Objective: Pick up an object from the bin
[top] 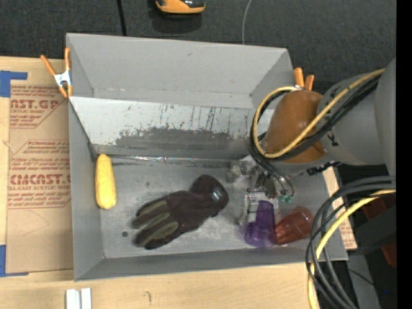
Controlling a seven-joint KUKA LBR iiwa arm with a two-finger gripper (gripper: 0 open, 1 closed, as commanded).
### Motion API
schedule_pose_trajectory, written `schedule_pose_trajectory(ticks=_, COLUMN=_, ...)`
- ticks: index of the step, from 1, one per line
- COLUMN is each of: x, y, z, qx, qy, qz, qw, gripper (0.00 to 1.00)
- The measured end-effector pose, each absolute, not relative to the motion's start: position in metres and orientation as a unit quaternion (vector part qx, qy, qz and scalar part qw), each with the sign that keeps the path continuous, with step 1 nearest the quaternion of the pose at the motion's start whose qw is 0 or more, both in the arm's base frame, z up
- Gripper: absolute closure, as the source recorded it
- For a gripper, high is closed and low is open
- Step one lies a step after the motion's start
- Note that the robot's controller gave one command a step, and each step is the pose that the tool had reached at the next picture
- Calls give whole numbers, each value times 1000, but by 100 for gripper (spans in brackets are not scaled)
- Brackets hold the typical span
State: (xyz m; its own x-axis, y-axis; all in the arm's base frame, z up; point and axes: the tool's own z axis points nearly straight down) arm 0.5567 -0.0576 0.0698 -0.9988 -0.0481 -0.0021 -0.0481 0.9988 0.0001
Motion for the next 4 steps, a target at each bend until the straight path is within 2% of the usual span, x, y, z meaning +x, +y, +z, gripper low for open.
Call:
schedule_pose_trajectory(ticks=1, x=527, y=5, z=73, qx=-71, qy=997, qz=1, qw=0, gripper=100)
schedule_pose_trajectory(ticks=2, x=527, y=5, z=73, qx=-71, qy=997, qz=1, qw=0, gripper=100)
schedule_pose_trajectory(ticks=3, x=540, y=18, z=161, qx=-82, qy=997, qz=0, qw=1, gripper=100)
schedule_pose_trajectory(ticks=4, x=540, y=18, z=161, qx=-82, qy=997, qz=0, qw=1, gripper=100)
